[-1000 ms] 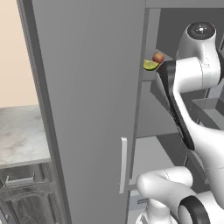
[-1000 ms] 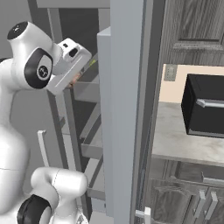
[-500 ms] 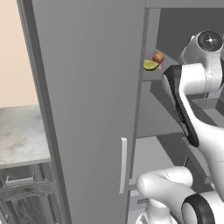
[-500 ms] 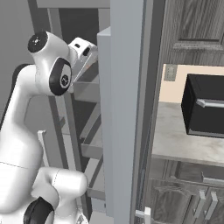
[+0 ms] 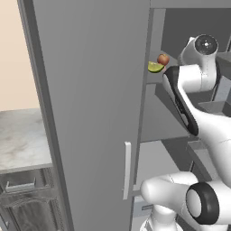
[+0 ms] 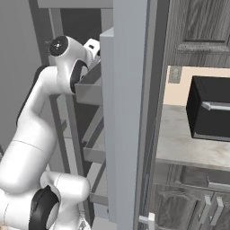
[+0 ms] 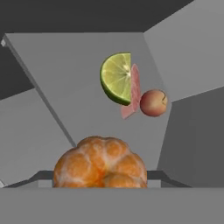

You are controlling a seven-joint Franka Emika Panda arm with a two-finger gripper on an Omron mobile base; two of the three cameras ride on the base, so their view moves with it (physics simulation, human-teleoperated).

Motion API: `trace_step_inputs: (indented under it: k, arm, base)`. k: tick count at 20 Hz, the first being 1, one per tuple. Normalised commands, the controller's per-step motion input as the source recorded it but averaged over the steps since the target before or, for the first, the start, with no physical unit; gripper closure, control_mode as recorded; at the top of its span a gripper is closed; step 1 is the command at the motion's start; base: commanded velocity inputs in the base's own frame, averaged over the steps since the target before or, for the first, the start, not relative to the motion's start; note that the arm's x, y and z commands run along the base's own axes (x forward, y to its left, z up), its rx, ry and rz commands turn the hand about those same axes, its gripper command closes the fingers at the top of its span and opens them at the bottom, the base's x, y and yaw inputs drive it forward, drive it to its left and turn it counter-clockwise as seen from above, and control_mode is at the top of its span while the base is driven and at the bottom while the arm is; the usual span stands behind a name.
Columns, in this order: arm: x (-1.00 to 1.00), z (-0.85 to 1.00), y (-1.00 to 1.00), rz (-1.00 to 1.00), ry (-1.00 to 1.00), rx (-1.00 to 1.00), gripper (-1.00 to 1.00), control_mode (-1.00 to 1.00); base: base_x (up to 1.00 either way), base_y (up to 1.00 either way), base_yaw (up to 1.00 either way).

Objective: Take the tangerine and lemon wedge from the second highest rack and move them to the highest rack where the steak and peach are located, to maximize freezer space. Close the freezer door after rearranging.

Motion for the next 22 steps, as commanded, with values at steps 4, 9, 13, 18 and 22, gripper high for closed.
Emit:
trace_step_inputs:
  k: [4, 9, 13, 18, 22]
  arm:
    - [0.44, 0.00, -0.14, 0.00, 0.00, 0.00, 1.00, -1.00]
    - [0.37, 0.00, -0.15, 0.00, 0.00, 0.00, 1.00, -1.00]
    - [0.19, -0.07, -0.01, 0.00, 0.00, 0.00, 1.00, -1.00]
    - [0.20, -0.14, 0.00, 0.00, 0.02, 0.00, 1.00, -1.00]
    - [0.18, -0.21, -0.04, 0.00, 0.03, 0.00, 1.00, -1.00]
  base:
    - [0.00, 0.00, 0.00]
    - [0.00, 0.00, 0.00]
    - [0.00, 0.00, 0.00]
    - [0.00, 0.00, 0.00]
    - [0.00, 0.00, 0.00]
